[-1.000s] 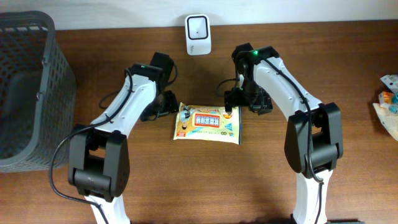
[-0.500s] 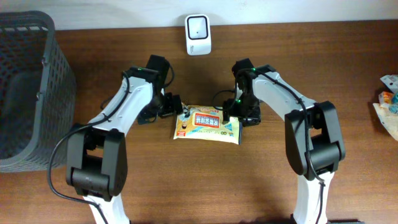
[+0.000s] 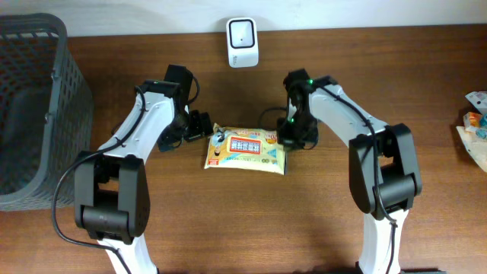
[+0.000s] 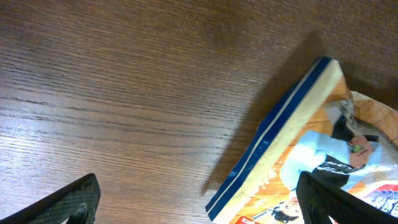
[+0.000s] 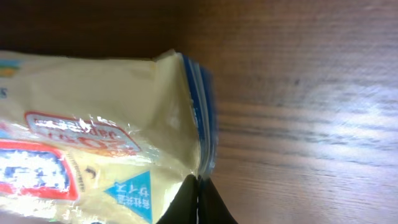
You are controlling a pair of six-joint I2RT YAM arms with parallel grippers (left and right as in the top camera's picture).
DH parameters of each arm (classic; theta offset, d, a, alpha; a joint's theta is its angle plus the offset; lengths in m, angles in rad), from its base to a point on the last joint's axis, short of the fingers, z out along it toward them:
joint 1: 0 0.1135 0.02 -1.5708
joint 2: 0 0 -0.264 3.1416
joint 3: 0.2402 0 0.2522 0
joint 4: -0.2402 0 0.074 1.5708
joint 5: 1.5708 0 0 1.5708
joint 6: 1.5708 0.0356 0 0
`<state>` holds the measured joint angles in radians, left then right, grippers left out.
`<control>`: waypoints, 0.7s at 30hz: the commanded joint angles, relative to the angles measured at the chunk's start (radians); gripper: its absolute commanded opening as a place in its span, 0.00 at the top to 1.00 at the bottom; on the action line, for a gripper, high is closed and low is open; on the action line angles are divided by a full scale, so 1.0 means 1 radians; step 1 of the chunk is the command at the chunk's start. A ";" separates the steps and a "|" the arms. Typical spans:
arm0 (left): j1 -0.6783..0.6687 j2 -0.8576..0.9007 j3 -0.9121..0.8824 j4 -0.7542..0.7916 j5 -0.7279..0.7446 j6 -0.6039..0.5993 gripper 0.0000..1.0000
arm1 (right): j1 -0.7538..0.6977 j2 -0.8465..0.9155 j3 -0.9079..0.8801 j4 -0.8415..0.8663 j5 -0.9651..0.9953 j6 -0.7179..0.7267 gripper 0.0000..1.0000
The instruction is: Scan the item barcode
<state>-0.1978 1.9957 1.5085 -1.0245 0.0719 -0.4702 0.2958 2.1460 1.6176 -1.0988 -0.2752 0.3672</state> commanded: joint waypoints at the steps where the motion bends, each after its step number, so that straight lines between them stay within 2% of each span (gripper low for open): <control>1: 0.000 0.002 -0.007 -0.001 0.000 0.016 0.01 | 0.005 -0.038 0.164 -0.079 0.053 0.007 0.96; 7: -0.004 0.002 -0.045 0.043 0.043 0.060 0.01 | 0.006 -0.093 0.343 -0.219 0.085 -0.018 0.96; 12: -0.004 0.002 -0.068 0.072 0.048 0.065 0.01 | 0.006 -0.112 0.361 -0.253 0.088 -0.023 0.96; 13: -0.004 0.002 -0.068 0.072 0.050 0.065 0.01 | 0.006 -0.109 0.359 -0.253 0.088 -0.023 0.91; 14: -0.004 0.002 -0.068 0.074 0.066 0.076 0.01 | 0.006 -0.108 0.356 -0.252 0.088 -0.023 0.73; 16: -0.004 0.002 -0.068 0.088 0.130 0.130 0.01 | 0.006 -0.102 0.351 -0.250 0.089 -0.023 0.31; 17: -0.004 0.002 -0.068 0.097 0.166 0.154 0.01 | 0.006 -0.097 0.351 -0.249 0.089 -0.023 0.01; 21: -0.004 0.004 -0.068 0.126 0.251 0.159 0.01 | 0.005 -0.085 0.348 -0.248 0.112 -0.023 0.01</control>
<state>-0.1997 1.9957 1.4490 -0.9176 0.2123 -0.3569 0.2962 2.0472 1.9671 -1.3468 -0.1993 0.3504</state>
